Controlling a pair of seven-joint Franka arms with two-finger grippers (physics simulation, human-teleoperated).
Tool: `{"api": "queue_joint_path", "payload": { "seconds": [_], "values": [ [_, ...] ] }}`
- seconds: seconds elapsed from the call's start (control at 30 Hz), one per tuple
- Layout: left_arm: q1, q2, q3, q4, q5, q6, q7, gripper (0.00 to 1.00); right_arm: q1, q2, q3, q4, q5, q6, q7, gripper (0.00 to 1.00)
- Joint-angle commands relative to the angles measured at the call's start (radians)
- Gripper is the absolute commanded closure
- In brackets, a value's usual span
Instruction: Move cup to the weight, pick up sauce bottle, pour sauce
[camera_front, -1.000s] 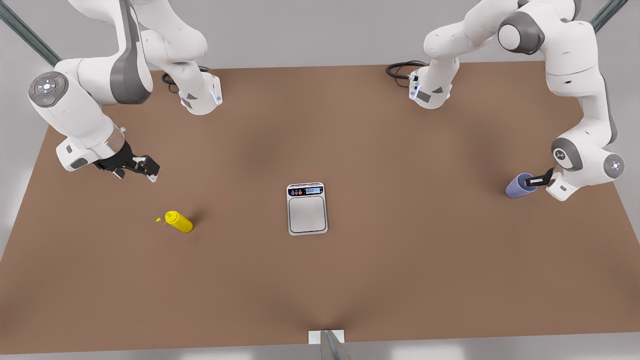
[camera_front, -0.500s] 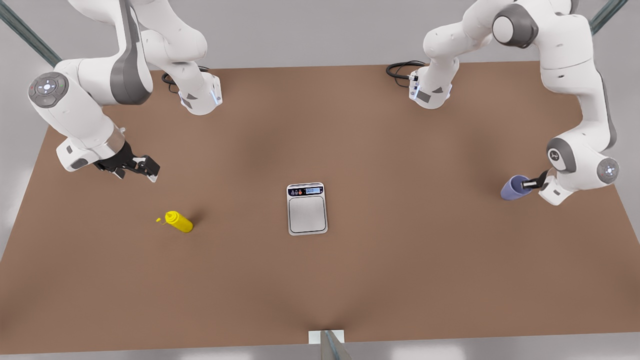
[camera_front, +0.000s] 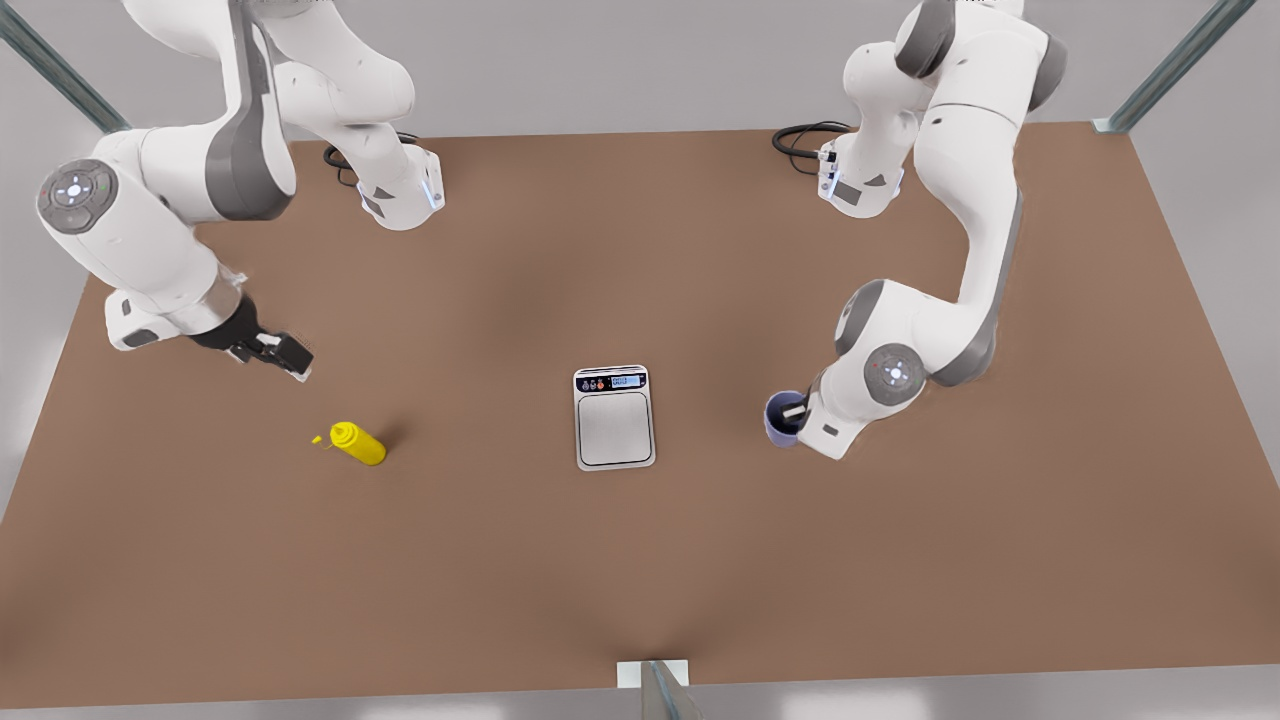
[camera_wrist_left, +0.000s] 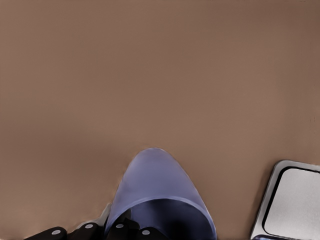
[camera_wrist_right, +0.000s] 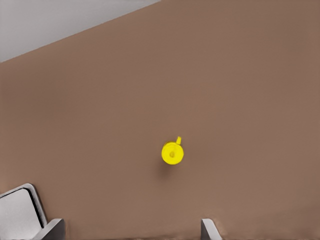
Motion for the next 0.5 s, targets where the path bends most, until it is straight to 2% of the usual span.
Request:
{"api": "queue_joint_path", "payload": {
  "seconds": [0.0,0.03,0.07,0.2,0.23,0.3,0.47],
  "values": [
    [-0.023,0.003,0.001,0.002,-0.138,0.002,-0.026,0.79,-0.015,0.022,-0.005,0.029,0.017,-0.027,0.055,0.0],
    [-0.057,0.028,0.001,0.031,-0.141,0.0,-0.112,0.79,-0.015,0.04,-0.007,0.057,0.049,-0.048,0.132,0.0],
    [-0.1,0.059,-0.001,0.074,-0.163,0.0,-0.198,0.79,-0.066,0.048,-0.03,0.057,0.204,-0.082,0.166,0.0],
    [-0.181,0.177,0.001,0.263,-0.187,0.0,-0.37,0.79,-0.233,0.187,-0.033,0.092,0.435,-0.114,0.166,0.0],
    [-0.19,0.187,0.001,0.264,-0.189,0.005,-0.373,0.79,-0.268,0.224,-0.033,0.094,0.513,-0.156,0.167,0.0],
    [-0.232,0.223,0.001,0.294,-0.2,0.026,-0.431,0.79,-0.408,0.4,-0.033,0.098,0.777,-0.257,0.166,0.0],
    [-0.278,0.295,0.002,0.332,-0.201,0.088,-0.479,0.79,-0.451,0.615,-0.05,0.072,0.962,-0.322,0.163,0.0]
  ]
}}
